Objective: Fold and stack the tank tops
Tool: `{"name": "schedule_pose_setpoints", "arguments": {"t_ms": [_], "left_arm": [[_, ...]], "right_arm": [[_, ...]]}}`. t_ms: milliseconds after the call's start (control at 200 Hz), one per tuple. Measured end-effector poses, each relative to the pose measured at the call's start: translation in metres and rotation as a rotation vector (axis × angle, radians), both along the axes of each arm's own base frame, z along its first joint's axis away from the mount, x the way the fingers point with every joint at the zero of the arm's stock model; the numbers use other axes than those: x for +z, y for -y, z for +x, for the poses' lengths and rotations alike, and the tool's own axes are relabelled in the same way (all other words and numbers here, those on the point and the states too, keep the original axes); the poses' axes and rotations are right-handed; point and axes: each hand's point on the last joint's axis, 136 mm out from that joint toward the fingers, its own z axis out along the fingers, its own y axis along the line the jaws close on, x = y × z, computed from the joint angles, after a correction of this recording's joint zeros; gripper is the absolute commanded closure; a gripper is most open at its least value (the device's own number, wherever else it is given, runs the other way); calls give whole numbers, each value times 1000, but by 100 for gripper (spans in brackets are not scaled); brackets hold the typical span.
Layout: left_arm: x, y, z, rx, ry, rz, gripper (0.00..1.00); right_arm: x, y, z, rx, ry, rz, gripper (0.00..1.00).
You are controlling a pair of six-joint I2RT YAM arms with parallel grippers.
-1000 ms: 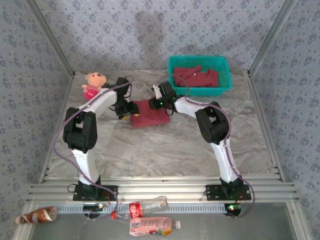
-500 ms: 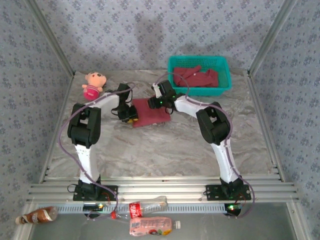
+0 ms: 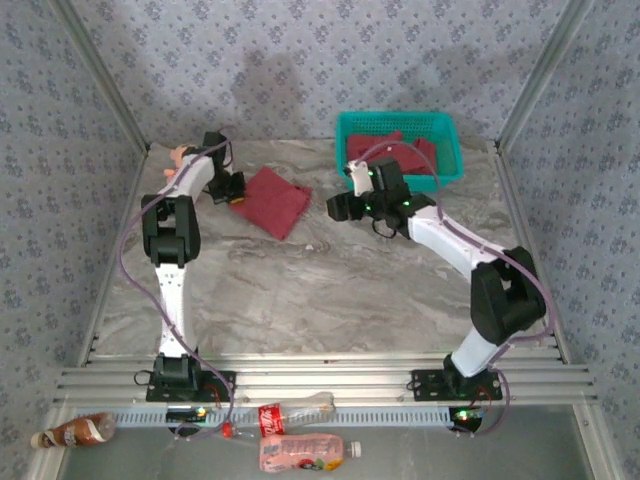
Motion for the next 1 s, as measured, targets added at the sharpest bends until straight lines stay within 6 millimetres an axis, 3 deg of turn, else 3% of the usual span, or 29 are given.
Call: {"name": "schedule_pose_setpoints", "arguments": {"t_ms": [115, 305, 725, 794, 884, 999], "left_arm": [[5, -28, 17, 58, 31, 39, 100], [-1, -54, 18, 186, 29, 87, 100], [-2, -66, 9, 433, 64, 95, 100], [0, -68, 10, 437, 68, 106, 86], [3, -68, 12, 432, 77, 116, 61], [8, -64, 10, 383, 72, 137, 45]], "right_arm": [[-12, 28, -9, -43, -52, -26, 33], [-21, 60, -4, -110, -93, -45, 33], [-23, 68, 8, -125, -97, -33, 32], [-23, 76, 12, -141, -93, -37, 30], [-20, 90, 23, -164, -89, -51, 29], [-9, 110, 57, -206, -50, -68, 27]]}}
